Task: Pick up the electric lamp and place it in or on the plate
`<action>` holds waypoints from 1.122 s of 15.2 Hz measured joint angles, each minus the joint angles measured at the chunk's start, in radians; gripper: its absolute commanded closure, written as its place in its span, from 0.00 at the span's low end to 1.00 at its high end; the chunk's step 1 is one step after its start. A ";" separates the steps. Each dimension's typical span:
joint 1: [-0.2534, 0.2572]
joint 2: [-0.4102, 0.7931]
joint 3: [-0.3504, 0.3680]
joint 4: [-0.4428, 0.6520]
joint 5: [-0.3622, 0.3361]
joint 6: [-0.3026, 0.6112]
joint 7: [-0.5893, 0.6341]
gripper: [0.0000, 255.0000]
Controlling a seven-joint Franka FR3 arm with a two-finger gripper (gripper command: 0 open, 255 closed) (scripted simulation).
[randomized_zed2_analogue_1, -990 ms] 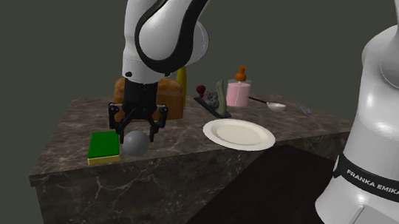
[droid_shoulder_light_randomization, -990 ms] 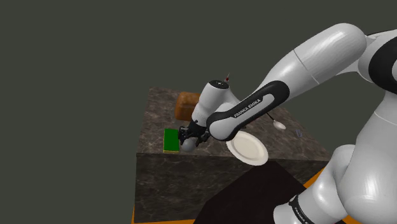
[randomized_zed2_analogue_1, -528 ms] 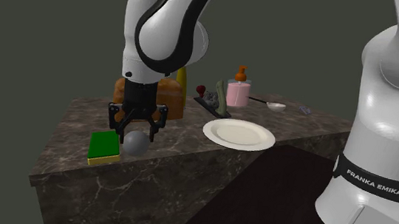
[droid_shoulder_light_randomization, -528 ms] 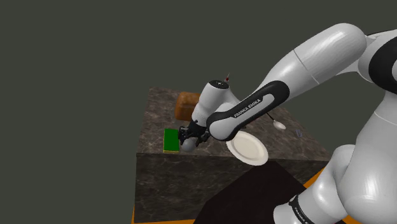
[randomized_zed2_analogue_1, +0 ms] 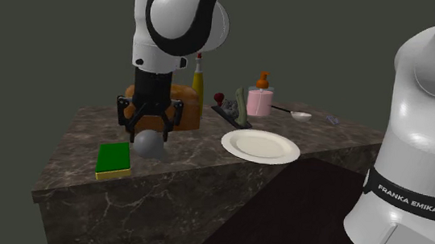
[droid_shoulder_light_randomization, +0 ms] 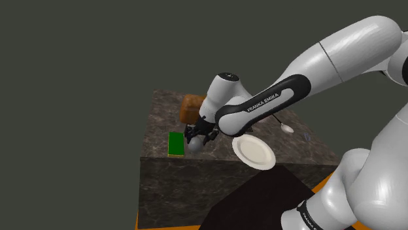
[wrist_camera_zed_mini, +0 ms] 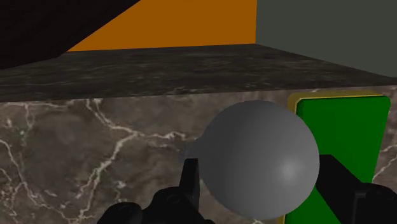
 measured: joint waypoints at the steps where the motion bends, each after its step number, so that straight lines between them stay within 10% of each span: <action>1: -0.001 -0.012 0.000 0.002 0.002 -0.014 -0.002 1.00; 17: -0.065 -0.293 -0.071 -0.176 0.029 -0.116 -0.159 1.00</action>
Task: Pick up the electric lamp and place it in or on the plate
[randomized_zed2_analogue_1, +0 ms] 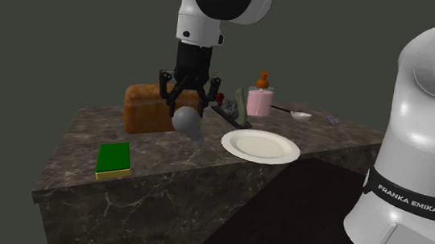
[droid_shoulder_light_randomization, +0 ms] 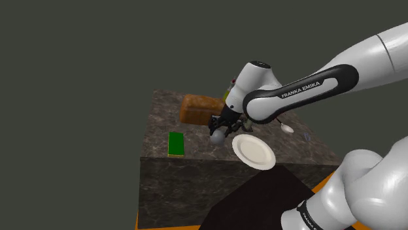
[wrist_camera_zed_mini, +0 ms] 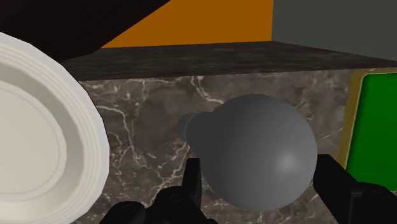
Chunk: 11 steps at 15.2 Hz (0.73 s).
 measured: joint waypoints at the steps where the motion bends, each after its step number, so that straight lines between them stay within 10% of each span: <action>1: -0.011 -0.021 -0.016 -0.024 -0.001 0.003 -0.026 1.00; 11: -0.159 -0.279 -0.184 -0.232 -0.087 -0.047 -0.259 1.00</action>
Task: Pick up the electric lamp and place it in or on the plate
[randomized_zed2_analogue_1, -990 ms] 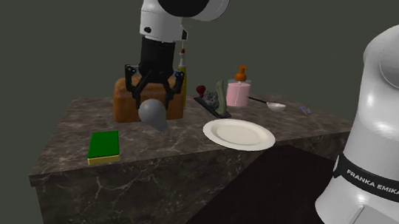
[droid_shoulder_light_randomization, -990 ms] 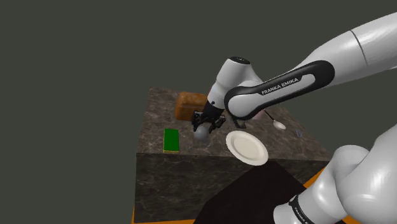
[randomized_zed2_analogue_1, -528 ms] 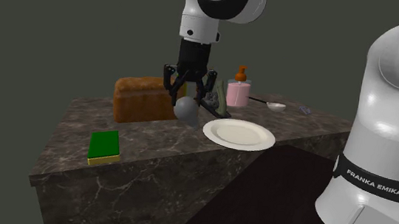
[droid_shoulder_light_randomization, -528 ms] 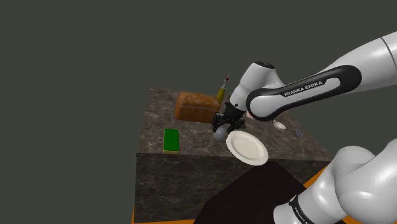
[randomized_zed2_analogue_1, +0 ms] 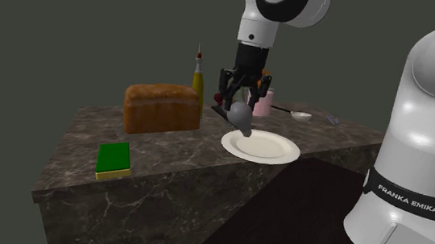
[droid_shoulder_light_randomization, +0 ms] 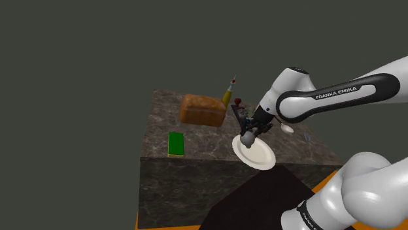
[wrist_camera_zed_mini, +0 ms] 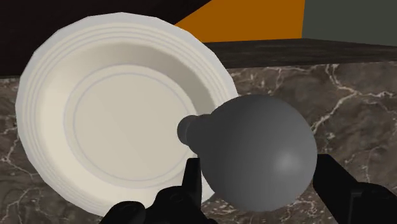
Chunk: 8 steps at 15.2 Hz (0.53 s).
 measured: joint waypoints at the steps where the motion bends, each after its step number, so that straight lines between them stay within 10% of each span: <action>1: -0.018 -0.016 -0.018 -0.011 -0.013 -0.005 -0.025 1.00; 8: -0.142 -0.111 -0.136 -0.060 -0.099 -0.051 -0.182 1.00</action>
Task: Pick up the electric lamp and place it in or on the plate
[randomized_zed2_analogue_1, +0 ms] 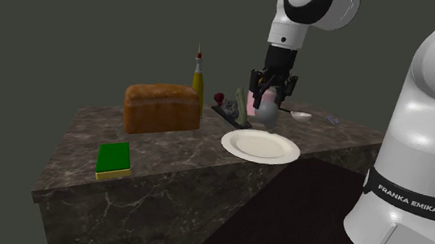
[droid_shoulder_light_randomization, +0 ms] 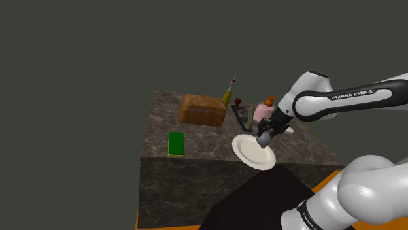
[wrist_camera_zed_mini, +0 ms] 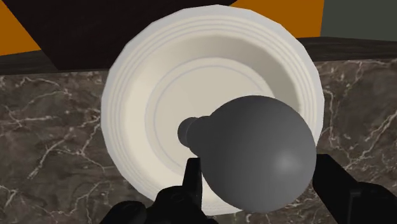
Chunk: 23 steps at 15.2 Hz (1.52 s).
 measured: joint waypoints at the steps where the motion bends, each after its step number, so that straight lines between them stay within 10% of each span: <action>1: -0.003 0.010 -0.008 -0.002 -0.003 0.012 -0.009 1.00; 22: 0.075 0.287 -0.096 -0.051 0.062 0.352 -0.084 1.00; 23: 0.074 0.286 -0.095 -0.053 0.061 0.353 -0.083 0.00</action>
